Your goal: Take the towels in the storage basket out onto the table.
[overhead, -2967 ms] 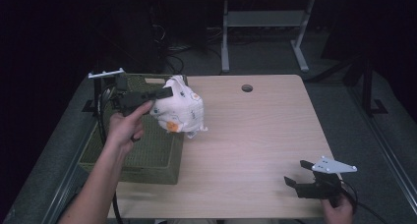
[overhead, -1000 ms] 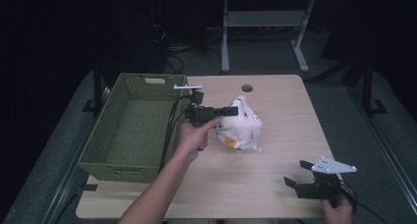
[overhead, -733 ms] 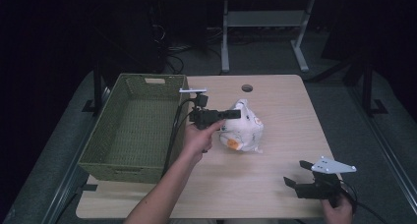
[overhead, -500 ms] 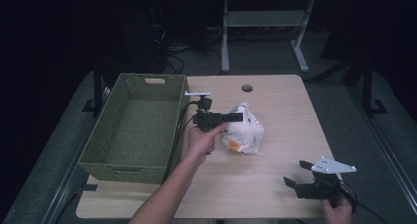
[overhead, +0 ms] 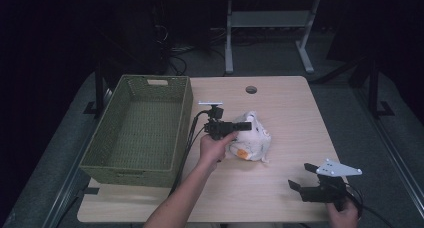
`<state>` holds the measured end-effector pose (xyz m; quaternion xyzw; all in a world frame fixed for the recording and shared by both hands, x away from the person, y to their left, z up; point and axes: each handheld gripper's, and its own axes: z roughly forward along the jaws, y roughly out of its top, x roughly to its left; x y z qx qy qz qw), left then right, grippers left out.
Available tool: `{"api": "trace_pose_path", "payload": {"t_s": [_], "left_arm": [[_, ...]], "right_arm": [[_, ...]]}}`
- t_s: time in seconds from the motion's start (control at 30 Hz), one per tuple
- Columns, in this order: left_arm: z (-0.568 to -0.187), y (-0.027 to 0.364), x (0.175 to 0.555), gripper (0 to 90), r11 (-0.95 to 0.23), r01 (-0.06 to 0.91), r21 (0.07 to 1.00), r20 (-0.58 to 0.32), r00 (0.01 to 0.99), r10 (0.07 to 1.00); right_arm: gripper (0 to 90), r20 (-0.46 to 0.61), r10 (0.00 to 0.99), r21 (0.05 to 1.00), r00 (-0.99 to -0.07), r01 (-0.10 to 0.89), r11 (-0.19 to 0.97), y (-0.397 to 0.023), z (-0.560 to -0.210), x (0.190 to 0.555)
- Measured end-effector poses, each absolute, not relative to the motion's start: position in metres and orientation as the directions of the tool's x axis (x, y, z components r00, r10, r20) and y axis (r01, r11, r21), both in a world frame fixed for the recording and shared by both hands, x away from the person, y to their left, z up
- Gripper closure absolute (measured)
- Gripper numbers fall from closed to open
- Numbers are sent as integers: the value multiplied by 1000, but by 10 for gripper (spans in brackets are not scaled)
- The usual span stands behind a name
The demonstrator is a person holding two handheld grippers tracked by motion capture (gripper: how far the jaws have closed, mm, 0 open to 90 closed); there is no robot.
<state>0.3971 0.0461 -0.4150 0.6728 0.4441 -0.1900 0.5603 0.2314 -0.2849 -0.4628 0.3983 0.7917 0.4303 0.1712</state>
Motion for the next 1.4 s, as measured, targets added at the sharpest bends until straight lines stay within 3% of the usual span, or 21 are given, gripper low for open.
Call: {"api": "trace_pose_path", "payload": {"t_s": [0.43,0.53,0.73,1.4], "left_arm": [[-432,29,396,768,-16,810,586,-734,539,413],[-434,27,394,712,-29,807,590,-726,546,418],[-430,31,392,641,-12,799,601,-720,548,426],[-415,45,370,578,-46,728,684,-644,632,432]], "right_arm": [[140,74,782,817,-618,488,308,-285,-463,232],[140,72,780,817,-621,486,312,-284,-463,232],[140,72,779,817,-622,486,312,-284,-463,232],[140,66,778,813,-625,486,322,-283,-463,233]]}}
